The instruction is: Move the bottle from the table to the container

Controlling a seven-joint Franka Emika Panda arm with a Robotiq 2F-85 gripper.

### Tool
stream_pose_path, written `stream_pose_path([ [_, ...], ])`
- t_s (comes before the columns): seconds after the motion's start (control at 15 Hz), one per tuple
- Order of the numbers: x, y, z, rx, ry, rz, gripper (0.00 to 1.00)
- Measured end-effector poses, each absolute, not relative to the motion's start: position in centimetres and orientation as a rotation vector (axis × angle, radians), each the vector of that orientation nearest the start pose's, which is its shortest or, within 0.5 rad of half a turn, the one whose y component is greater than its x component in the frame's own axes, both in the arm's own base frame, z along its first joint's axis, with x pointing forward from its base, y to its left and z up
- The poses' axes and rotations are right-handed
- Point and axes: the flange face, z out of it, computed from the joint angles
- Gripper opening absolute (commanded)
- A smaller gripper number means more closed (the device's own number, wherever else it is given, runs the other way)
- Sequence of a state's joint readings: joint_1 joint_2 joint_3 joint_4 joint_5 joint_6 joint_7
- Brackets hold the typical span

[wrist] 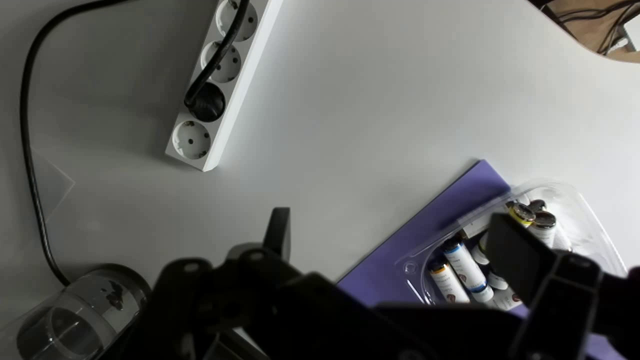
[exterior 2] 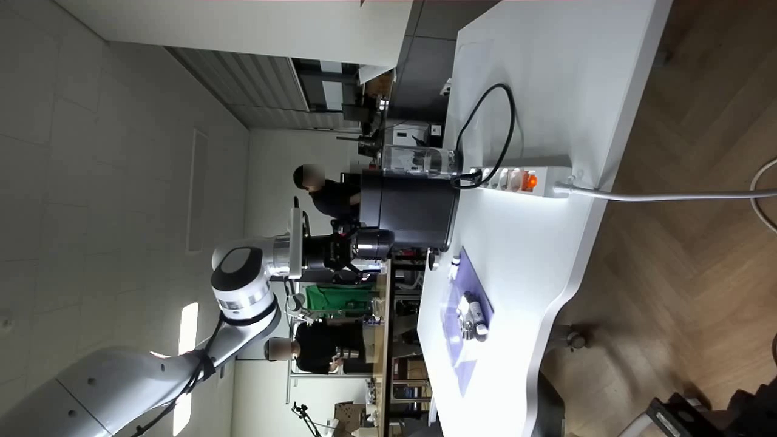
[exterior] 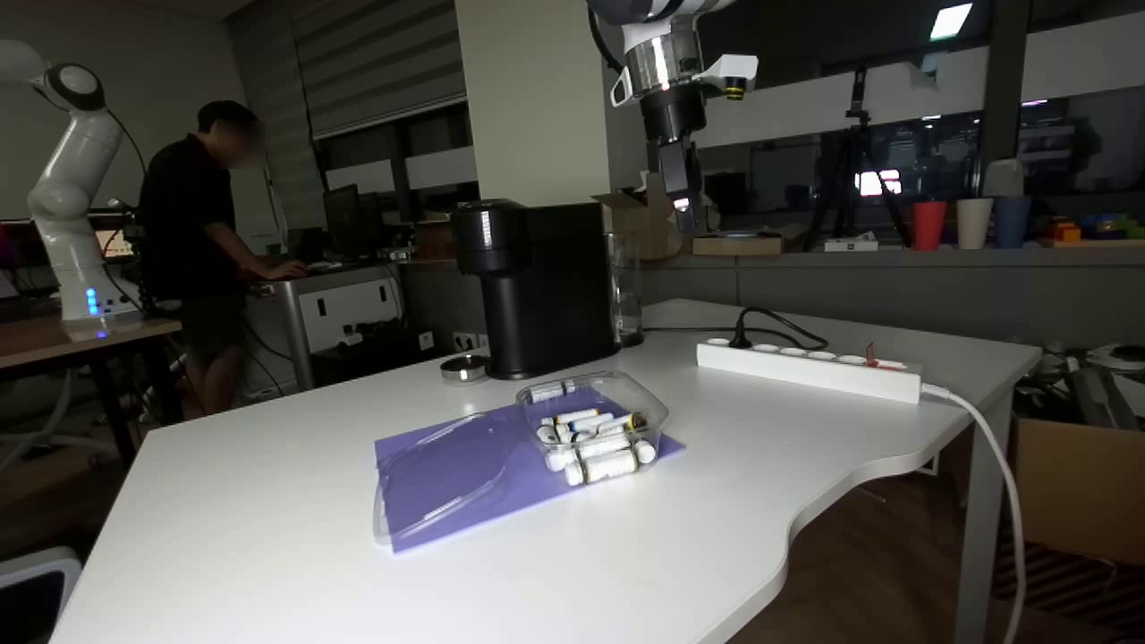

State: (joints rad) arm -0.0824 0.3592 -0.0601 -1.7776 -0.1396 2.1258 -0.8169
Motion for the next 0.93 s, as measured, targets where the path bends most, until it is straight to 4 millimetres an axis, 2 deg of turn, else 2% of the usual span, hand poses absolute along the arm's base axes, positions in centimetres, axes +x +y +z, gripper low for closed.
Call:
stream_pose_path([
  [0.47, 63.7, -9.4, 35.6, -3.028, -1.199, 0.122, 1.0],
  [0.6, 64.0, -9.1, 35.0, -3.0, -1.212, 0.131, 1.0],
  [0.73, 65.4, -8.7, 33.7, -2.944, -1.276, 0.101, 1.0],
  [0.93, 69.1, -7.5, 30.9, -2.888, -1.447, -0.008, 1.0],
])
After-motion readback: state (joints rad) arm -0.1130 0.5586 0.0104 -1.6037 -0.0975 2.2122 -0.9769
